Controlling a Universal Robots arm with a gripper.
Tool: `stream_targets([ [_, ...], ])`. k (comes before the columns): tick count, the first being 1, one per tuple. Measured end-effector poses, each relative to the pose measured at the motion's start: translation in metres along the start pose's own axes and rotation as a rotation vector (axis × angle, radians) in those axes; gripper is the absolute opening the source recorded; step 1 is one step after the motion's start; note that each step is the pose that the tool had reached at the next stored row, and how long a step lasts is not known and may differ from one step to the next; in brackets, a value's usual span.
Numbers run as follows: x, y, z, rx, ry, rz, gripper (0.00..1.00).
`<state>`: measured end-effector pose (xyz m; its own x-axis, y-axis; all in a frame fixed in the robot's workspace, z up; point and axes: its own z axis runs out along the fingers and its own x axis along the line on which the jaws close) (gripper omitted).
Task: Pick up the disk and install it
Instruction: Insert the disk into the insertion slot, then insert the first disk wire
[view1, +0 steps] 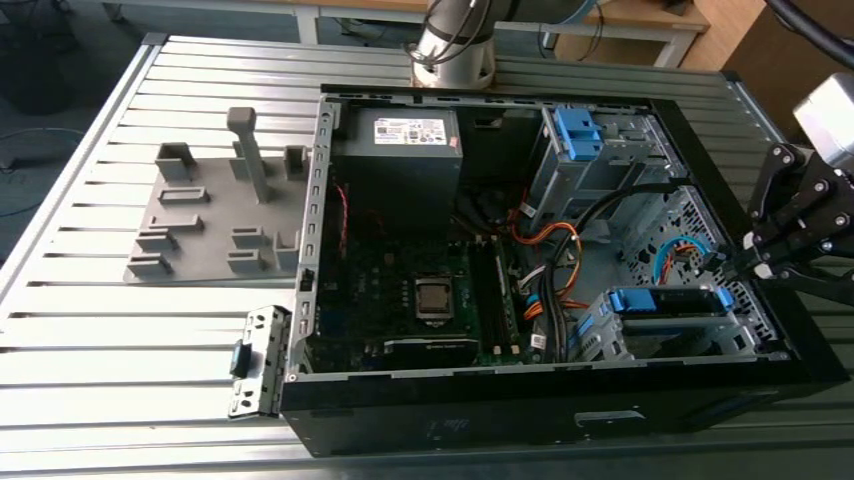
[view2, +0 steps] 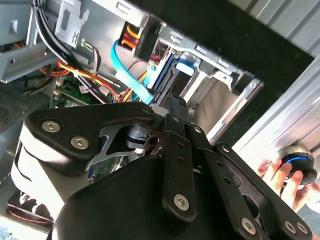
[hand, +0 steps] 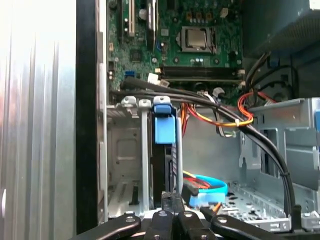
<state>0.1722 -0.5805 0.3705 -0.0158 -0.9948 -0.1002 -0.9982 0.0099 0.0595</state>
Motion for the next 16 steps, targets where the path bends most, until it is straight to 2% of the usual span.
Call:
stream_targets([
  [12,0.0,-0.0014,0.0,0.0,-0.0002,0.0,0.11],
  [15,0.0,-0.0016,0.0001,0.0,-0.0002,0.0,0.29],
  [16,0.0,-0.0017,0.0001,0.0,-0.0002,0.0,0.29],
])
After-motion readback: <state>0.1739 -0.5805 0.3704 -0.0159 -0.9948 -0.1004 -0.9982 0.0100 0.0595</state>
